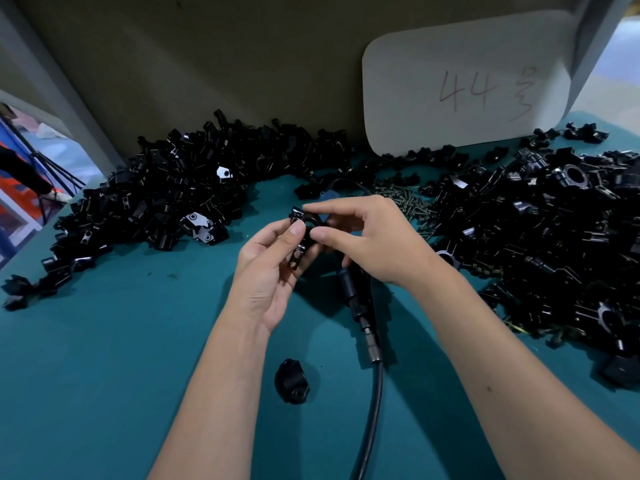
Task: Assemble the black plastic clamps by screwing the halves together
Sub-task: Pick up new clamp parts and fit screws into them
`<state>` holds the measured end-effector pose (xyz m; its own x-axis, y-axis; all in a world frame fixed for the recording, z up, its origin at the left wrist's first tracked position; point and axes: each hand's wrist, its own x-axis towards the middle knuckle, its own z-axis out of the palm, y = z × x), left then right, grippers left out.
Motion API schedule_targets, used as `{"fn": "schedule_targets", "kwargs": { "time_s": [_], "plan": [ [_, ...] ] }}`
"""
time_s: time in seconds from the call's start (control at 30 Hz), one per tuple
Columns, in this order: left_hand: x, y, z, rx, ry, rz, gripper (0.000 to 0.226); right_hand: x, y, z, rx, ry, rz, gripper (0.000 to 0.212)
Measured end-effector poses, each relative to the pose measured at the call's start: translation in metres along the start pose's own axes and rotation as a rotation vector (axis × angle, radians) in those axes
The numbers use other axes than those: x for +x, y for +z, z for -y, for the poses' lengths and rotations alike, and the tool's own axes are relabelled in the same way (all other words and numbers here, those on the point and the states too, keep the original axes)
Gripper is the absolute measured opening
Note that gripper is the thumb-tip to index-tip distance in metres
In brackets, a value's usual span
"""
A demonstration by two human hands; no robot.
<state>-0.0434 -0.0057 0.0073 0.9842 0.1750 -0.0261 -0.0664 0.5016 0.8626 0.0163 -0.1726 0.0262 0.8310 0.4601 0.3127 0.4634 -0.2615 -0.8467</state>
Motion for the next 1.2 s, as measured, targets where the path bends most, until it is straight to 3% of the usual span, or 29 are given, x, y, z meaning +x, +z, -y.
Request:
{"fn": "schedule_targets", "kwargs": {
  "time_s": [0.1, 0.2, 0.27, 0.4, 0.67, 0.93, 1.2],
  "plan": [
    [0.002, 0.004, 0.003, -0.024, 0.001, 0.001, 0.007, 0.006, -0.018, 0.001, -0.085, -0.008, -0.023, 0.028],
    [0.004, 0.006, 0.005, -0.038, -0.018, -0.022, 0.012, 0.030, -0.051, -0.010, -0.507, 0.064, -0.086, 0.021],
    [0.004, 0.006, 0.004, -0.037, -0.025, -0.032, 0.007, 0.046, -0.071, -0.021, -0.760, 0.209, 0.036, 0.028],
    [0.005, 0.008, 0.002, -0.044, -0.030, -0.052, 0.006, 0.064, -0.083, -0.040, -0.967, 0.353, 0.225, 0.032],
    [0.004, 0.008, 0.001, -0.043, -0.036, -0.047, 0.005, 0.067, -0.075, -0.046, -0.980, 0.427, 0.236, 0.020],
    [0.005, 0.009, 0.000, -0.051, -0.044, -0.057, 0.005, 0.061, -0.082, -0.034, -0.875, 0.371, 0.212, 0.037],
    [0.004, 0.008, 0.001, -0.027, -0.051, -0.050, 0.006, 0.060, -0.066, -0.032, -0.903, 0.416, 0.208, 0.021]
  ]
}}
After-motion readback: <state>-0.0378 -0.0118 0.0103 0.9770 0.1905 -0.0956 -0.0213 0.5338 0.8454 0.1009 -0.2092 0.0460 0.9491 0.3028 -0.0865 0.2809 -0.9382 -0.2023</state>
